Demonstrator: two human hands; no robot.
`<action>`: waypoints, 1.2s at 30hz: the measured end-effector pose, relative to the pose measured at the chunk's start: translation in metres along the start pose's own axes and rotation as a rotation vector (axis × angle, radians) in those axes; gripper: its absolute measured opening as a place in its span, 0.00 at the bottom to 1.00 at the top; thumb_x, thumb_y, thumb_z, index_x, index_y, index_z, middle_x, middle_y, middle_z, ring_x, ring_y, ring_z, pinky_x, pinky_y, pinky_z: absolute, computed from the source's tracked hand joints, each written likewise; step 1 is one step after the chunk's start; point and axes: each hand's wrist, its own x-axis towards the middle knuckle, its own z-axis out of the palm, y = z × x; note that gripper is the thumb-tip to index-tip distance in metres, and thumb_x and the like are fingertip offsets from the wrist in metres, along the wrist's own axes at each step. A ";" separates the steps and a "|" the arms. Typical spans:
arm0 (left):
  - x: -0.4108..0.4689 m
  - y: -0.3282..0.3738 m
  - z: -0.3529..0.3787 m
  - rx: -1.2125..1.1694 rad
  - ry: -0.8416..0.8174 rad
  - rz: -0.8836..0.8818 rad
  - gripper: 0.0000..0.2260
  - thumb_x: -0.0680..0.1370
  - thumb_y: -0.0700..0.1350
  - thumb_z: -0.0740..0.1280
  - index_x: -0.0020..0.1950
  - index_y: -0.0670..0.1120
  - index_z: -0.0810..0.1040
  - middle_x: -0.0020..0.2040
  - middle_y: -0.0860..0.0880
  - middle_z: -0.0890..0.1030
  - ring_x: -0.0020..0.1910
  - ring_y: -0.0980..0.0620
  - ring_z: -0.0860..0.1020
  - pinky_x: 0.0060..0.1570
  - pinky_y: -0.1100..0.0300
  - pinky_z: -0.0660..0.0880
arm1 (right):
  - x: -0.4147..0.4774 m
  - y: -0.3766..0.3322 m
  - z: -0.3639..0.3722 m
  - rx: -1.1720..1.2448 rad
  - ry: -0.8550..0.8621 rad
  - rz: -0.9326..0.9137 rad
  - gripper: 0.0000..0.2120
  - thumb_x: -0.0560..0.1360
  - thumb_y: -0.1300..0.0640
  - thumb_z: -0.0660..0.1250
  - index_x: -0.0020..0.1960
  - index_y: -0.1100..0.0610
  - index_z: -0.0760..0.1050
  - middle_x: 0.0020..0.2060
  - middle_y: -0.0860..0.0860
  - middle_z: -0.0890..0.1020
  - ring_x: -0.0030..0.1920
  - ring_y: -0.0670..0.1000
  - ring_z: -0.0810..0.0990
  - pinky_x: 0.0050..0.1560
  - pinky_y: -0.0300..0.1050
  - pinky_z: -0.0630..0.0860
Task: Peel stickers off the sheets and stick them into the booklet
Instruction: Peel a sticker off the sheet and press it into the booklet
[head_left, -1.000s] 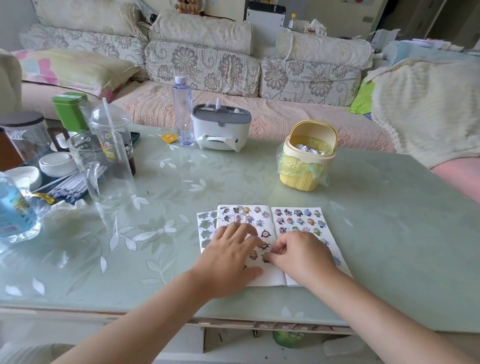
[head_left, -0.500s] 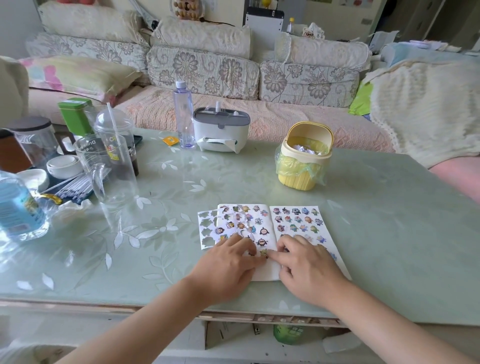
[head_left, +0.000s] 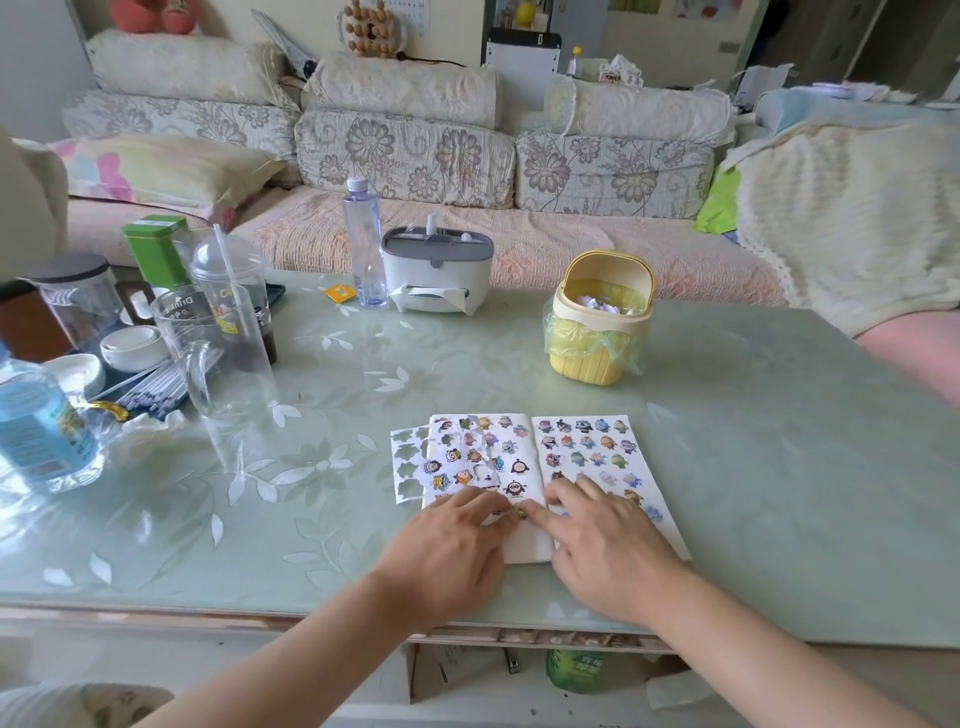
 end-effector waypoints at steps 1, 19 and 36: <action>0.000 0.001 0.001 0.002 -0.006 -0.006 0.18 0.76 0.48 0.59 0.63 0.50 0.81 0.57 0.52 0.80 0.52 0.51 0.77 0.47 0.58 0.78 | -0.002 0.001 0.000 0.017 0.011 -0.001 0.24 0.71 0.51 0.54 0.65 0.48 0.77 0.51 0.48 0.76 0.49 0.53 0.77 0.38 0.50 0.79; 0.008 0.008 -0.001 0.097 -0.055 -0.078 0.21 0.76 0.55 0.58 0.63 0.49 0.80 0.55 0.52 0.76 0.51 0.50 0.75 0.47 0.58 0.76 | -0.005 -0.005 -0.004 0.049 -0.007 0.005 0.25 0.74 0.49 0.49 0.68 0.48 0.72 0.53 0.48 0.71 0.53 0.52 0.72 0.43 0.51 0.78; 0.004 0.004 -0.011 0.015 -0.154 -0.099 0.25 0.80 0.62 0.50 0.71 0.56 0.74 0.67 0.52 0.75 0.66 0.51 0.72 0.54 0.55 0.76 | -0.002 -0.007 0.002 0.027 -0.020 0.015 0.27 0.77 0.47 0.46 0.74 0.48 0.66 0.61 0.50 0.70 0.60 0.55 0.70 0.50 0.54 0.76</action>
